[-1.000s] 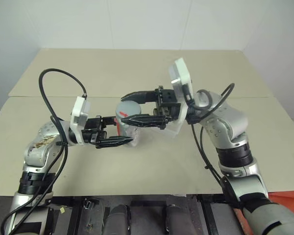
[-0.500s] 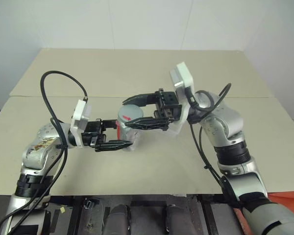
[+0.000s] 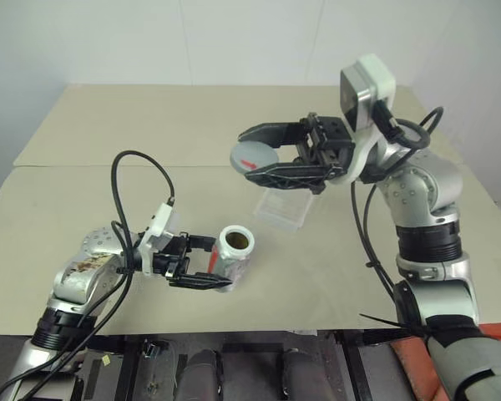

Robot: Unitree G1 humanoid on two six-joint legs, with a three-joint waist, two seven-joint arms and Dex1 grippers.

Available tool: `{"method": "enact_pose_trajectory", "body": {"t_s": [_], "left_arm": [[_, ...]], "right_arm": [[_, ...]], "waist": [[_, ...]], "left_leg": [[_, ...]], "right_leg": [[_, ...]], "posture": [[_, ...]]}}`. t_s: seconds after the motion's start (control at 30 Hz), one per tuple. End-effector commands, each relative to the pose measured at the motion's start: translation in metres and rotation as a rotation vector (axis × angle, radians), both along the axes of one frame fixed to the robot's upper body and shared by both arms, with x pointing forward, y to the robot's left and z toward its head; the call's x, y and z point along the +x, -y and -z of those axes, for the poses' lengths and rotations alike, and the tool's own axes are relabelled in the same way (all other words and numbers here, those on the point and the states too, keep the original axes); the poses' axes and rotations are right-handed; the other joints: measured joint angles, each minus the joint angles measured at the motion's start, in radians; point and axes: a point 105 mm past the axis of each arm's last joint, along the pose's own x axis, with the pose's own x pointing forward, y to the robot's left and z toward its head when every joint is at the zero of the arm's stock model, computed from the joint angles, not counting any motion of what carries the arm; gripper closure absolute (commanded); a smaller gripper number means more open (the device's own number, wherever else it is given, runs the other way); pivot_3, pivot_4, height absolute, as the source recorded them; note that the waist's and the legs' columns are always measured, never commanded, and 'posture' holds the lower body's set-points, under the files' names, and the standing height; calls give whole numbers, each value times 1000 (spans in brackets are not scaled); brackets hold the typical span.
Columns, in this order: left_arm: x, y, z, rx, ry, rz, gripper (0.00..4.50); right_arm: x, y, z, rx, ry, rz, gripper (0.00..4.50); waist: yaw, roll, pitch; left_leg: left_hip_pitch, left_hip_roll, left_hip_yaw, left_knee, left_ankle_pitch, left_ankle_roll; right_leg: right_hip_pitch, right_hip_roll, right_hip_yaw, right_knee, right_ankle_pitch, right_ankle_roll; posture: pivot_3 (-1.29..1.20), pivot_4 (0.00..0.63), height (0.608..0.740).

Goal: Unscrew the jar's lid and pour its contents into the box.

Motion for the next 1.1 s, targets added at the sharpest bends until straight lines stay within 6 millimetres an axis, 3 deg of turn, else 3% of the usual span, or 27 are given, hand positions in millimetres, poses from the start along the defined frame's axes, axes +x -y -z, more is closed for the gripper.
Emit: {"method": "enact_pose_trajectory", "body": {"t_s": [0.03, 0.2, 0.37, 0.5, 0.6, 0.83, 1.03, 1.1], "left_arm": [[8, -5, -22, -61, 87, -49, 1549], [27, -12, -44, -150, 148, -169, 1549], [52, -16, -54, -163, 238, -311, 1549], [72, -15, -60, -190, 297, -421, 1549], [85, -11, -66, -233, 317, -494, 1549], [101, -10, -72, -303, 308, -615, 1549], [105, -8, -70, -310, 302, -661, 1549], [104, -6, -71, -327, 295, -659, 1549]], "right_arm": [[2, 10, -10, 48, 73, 101, 1739], [32, 29, 1, 75, 93, 427, 1739], [59, 71, 16, 90, 77, 841, 1739], [69, 106, 39, 56, 18, 1131, 1739], [82, 132, 72, -31, -68, 1354, 1739], [94, 158, 136, -181, -146, 1589, 1739], [111, 167, 161, -171, -231, 1694, 1739], [115, 166, 164, -176, -232, 1696, 1030]], "waist": [[0, 0, 0], [6, 0, 0], [8, 0, 0], [8, 0, 0], [8, -1, 0], [-5, -1, 0], [-4, -1, 0], [-4, 0, 0]], "left_leg": [[0, 0, 0, 0, 0, 0], [0, 0, 0, 1, 0, 0], [0, -1, 0, 1, 0, 0], [-1, -1, 0, 0, 0, 0], [-1, -1, 0, 0, 0, 0], [0, -2, 0, 0, 0, 0], [0, -2, 0, 0, 0, 0], [0, -2, 0, 0, 0, -1]], "right_leg": [[0, 0, 0, 0, 0, 0], [0, -1, 0, 0, 0, 0], [0, -1, 0, 0, 0, 0], [0, -1, 0, 0, 0, 0], [0, -1, 0, -1, 0, 0], [0, -1, 1, -1, 0, 0], [0, -1, 2, -2, 0, 0], [0, -1, 2, -2, 0, 0]], "posture": [[0, 150, 740], [0, 150, 740], [0, 150, 740], [0, 150, 740], [0, 150, 740], [0, 150, 740], [0, 150, 740], [0, 150, 740]]}}
